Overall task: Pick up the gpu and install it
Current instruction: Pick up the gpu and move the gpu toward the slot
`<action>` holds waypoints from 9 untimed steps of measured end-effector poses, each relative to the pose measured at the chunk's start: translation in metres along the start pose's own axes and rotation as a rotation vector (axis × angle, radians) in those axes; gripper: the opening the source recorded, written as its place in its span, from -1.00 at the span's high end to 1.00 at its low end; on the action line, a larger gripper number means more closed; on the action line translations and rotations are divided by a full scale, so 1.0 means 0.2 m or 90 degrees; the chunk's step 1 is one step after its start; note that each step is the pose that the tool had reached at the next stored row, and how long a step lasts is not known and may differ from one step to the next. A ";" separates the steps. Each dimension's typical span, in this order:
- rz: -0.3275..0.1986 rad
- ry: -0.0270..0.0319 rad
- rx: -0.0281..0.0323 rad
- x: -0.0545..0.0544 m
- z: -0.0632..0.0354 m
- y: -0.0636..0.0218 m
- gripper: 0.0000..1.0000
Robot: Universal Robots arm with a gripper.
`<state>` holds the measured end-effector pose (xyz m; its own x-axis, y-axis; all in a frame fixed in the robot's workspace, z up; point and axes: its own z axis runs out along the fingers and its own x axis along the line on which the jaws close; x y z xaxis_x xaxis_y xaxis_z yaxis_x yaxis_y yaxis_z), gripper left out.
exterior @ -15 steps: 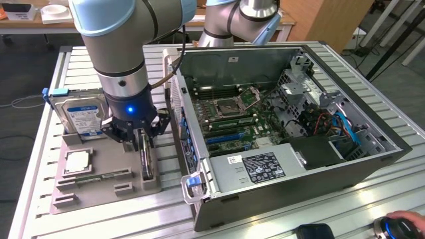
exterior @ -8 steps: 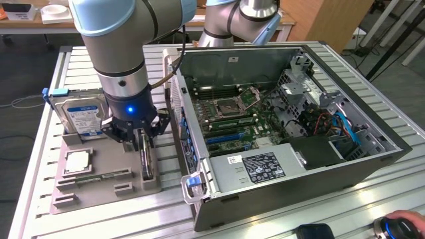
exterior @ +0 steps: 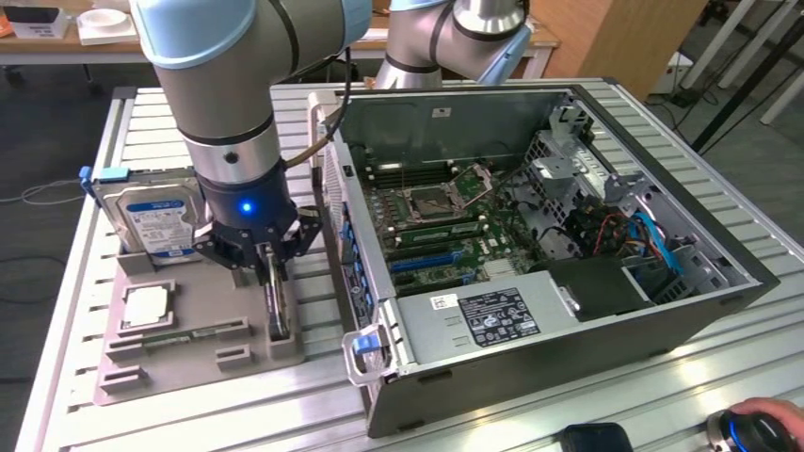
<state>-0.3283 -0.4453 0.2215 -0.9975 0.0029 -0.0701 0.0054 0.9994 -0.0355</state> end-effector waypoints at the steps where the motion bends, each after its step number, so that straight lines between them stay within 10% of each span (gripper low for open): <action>1: 0.000 0.0000 0.0000 0.00 0.000 0.000 0.40; 9: 0.000 0.0000 0.0000 0.00 0.000 0.000 0.40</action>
<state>-0.3283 -0.4453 0.2215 -0.9975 0.0029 -0.0700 0.0054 0.9994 -0.0355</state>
